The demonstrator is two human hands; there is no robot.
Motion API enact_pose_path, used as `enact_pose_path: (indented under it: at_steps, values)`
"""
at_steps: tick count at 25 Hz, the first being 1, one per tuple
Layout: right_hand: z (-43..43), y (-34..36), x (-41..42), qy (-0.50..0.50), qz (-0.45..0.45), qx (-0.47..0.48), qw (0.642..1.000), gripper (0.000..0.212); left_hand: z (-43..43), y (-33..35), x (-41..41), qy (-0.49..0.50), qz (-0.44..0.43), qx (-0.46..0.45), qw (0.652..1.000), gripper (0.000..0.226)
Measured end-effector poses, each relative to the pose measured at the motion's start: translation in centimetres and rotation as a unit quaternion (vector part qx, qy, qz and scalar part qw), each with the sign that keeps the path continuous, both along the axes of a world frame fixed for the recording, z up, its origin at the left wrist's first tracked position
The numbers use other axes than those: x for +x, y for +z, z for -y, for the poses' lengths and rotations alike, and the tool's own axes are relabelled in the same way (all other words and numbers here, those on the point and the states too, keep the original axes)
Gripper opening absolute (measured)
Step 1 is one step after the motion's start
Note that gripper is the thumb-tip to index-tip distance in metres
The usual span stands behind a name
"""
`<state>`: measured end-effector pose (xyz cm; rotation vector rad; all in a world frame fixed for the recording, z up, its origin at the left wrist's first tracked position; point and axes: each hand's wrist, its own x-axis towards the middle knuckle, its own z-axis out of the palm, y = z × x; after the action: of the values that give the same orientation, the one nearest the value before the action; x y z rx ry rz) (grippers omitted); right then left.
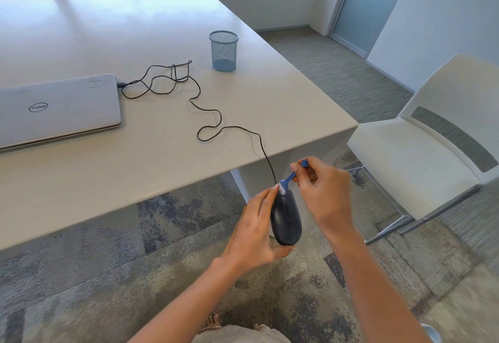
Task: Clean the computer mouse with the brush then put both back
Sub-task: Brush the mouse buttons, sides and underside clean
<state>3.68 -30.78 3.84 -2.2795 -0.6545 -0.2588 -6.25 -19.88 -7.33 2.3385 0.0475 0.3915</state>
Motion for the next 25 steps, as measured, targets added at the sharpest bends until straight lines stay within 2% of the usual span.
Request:
enact_pose_path:
  at_steps: [13,19,22,25]
  values:
    - [2.6,-1.1,-2.3,0.054,0.007,0.034,0.998,0.011,-0.8,0.5,0.5,0.039,-0.019,-0.04,0.998,0.122]
    - [4.5,-1.0,-2.3,0.065,-0.008,-0.075,0.995,0.018,-0.6,0.4,0.3,0.051,-0.018,-0.037,0.998,0.12]
    - [5.0,-0.6,-1.9,0.054,-0.031,-0.028,0.998,0.016,-0.7,0.5,0.3,0.055,-0.021,-0.03,0.998,0.121]
    - [4.6,-0.7,-2.0,0.079,-0.097,0.023,0.992,0.016,-0.7,0.7,0.2,0.05,-0.024,-0.027,0.998,0.122]
